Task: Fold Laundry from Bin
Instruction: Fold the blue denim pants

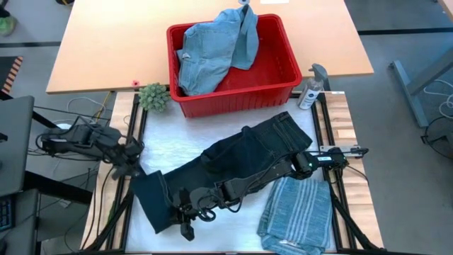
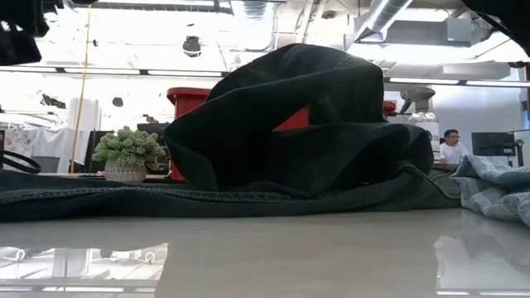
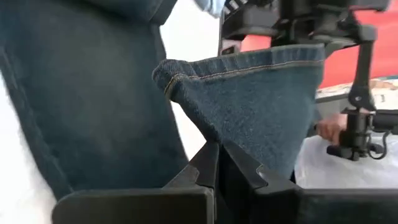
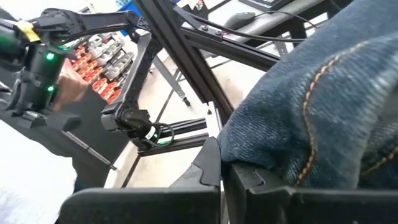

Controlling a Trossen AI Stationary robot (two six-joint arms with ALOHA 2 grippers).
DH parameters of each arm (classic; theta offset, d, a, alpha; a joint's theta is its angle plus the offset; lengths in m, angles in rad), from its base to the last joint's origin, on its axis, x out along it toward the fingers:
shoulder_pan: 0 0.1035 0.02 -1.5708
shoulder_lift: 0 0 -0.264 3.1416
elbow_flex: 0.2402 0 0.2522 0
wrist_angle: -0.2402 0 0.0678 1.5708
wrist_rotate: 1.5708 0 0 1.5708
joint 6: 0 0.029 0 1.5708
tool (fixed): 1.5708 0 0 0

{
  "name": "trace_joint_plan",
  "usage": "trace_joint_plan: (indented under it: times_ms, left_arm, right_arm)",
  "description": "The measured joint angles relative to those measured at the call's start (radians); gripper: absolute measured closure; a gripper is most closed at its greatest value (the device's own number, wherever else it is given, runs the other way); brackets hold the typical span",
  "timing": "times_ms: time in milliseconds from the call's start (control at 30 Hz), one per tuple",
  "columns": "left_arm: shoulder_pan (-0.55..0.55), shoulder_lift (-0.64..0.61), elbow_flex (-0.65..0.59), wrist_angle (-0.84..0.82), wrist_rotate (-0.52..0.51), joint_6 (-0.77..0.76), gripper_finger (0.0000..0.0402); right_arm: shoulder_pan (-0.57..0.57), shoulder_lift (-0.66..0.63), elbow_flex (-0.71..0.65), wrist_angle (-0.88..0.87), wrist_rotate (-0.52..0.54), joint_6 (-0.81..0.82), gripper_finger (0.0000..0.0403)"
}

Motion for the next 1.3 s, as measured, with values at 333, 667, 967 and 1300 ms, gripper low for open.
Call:
trace_joint_plan:
  times_ms: [333, 667, 967, 1300]
  left_arm:
    - [-0.063, 0.000, -0.007, -0.017, -0.130, 0.030, 0.0401]
    - [-0.171, 0.000, -0.008, -0.065, -0.331, 0.027, 0.0401]
    - [-0.314, 0.003, -0.009, 0.135, -0.455, 0.029, 0.0401]
    - [-0.623, 0.082, -0.168, 0.406, -0.630, -0.047, 0.0401]
  right_arm:
    - [0.001, 0.048, 0.000, 0.018, 0.073, 0.031, 0.0381]
    - [0.008, 0.080, 0.000, -0.025, 0.130, 0.071, 0.0381]
    - [0.007, 0.082, 0.000, -0.090, 0.126, 0.079, 0.0381]
    - [0.009, 0.082, 0.000, -0.099, 0.108, 0.079, 0.0381]
